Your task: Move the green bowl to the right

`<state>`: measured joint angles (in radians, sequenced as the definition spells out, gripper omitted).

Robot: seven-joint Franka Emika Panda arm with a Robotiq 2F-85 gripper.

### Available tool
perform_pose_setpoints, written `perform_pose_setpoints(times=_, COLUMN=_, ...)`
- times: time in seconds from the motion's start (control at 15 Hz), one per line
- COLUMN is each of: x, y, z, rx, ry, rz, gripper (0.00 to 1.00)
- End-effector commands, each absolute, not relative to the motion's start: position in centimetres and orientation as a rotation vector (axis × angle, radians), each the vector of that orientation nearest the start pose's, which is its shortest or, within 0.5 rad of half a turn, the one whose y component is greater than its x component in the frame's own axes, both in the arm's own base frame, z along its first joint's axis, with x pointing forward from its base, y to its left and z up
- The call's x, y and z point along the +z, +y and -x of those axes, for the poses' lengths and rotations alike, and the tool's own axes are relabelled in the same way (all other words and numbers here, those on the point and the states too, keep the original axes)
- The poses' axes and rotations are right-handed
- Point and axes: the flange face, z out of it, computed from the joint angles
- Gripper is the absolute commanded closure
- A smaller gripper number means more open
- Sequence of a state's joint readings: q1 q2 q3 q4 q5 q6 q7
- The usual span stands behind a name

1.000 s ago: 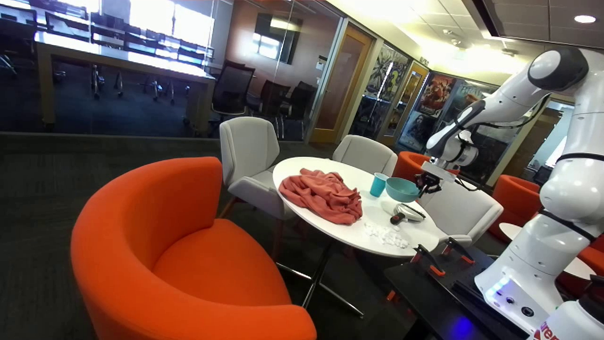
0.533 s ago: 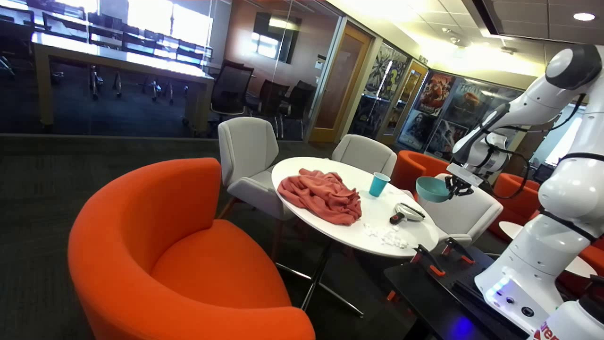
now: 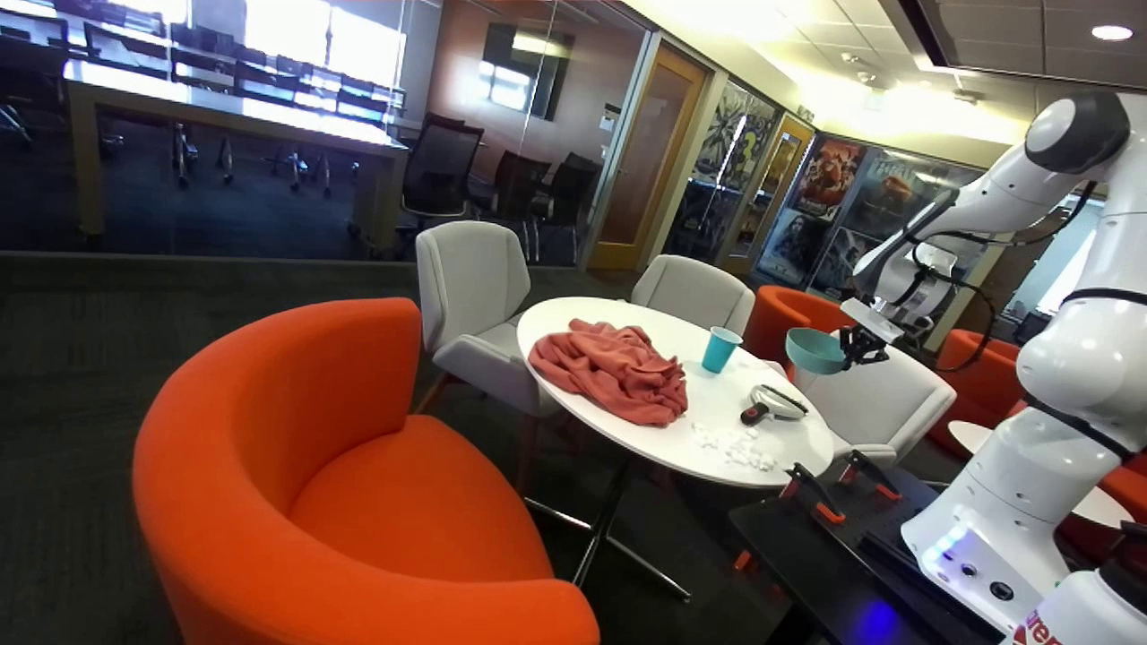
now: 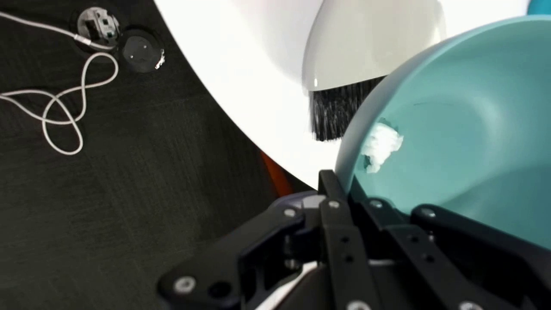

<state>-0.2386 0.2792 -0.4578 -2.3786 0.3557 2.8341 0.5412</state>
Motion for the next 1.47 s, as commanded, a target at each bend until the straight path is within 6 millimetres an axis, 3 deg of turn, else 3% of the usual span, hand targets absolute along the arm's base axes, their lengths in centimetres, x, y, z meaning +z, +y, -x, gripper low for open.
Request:
perform_pose_setpoints(times=0.0, x=23.4, y=-39.5, z=-42.7, rx=-0.266, ry=2.243, rz=2.092, gripper=0.99)
perform_pose_setpoints(times=0.33, x=19.8, y=-42.9, z=-46.8, rx=-0.232, ry=2.297, rz=1.994, gripper=0.99)
perform_pose_setpoints(times=0.73, x=14.7, y=-43.5, z=-50.8, rx=-0.232, ry=2.366, rz=1.844, gripper=0.99)
perform_pose_setpoints(times=1.4, x=11.1, y=-44.1, z=-52.6, rx=-0.213, ry=2.452, rz=1.808, gripper=0.99)
